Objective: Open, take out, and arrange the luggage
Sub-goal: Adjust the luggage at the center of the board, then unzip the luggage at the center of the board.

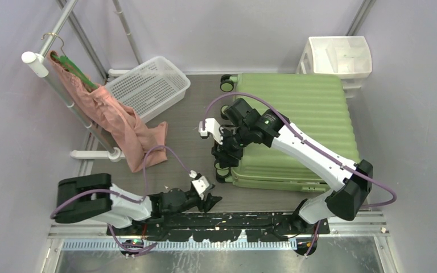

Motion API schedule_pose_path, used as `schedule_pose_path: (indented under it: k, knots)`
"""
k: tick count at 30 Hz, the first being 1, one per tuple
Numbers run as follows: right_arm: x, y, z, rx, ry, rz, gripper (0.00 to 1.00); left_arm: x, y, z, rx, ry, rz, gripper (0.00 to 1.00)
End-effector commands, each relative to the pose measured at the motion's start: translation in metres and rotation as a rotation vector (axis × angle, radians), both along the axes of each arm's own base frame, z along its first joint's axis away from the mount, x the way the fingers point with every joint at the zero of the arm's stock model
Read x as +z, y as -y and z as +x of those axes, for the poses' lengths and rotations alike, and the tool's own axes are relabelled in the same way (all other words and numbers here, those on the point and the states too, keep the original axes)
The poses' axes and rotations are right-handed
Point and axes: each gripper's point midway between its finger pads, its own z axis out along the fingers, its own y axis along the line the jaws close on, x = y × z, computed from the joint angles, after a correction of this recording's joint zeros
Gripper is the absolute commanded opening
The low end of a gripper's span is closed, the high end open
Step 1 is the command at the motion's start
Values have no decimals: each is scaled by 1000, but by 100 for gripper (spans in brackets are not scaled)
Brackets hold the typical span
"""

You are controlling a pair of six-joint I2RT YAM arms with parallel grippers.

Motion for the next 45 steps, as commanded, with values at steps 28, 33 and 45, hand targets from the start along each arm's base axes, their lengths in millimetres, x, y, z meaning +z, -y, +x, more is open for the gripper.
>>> schedule_pose_path:
  k: [28,33,45]
  knots:
    - [48,-19,23,-219,-8,250,10,76,62,33,494,320,-130,49]
    - [45,-19,22,-219,-18,248,11,70,74,39,510,323,-120,48]
    - [45,-19,21,-218,-15,255,11,69,76,54,565,323,-118,30]
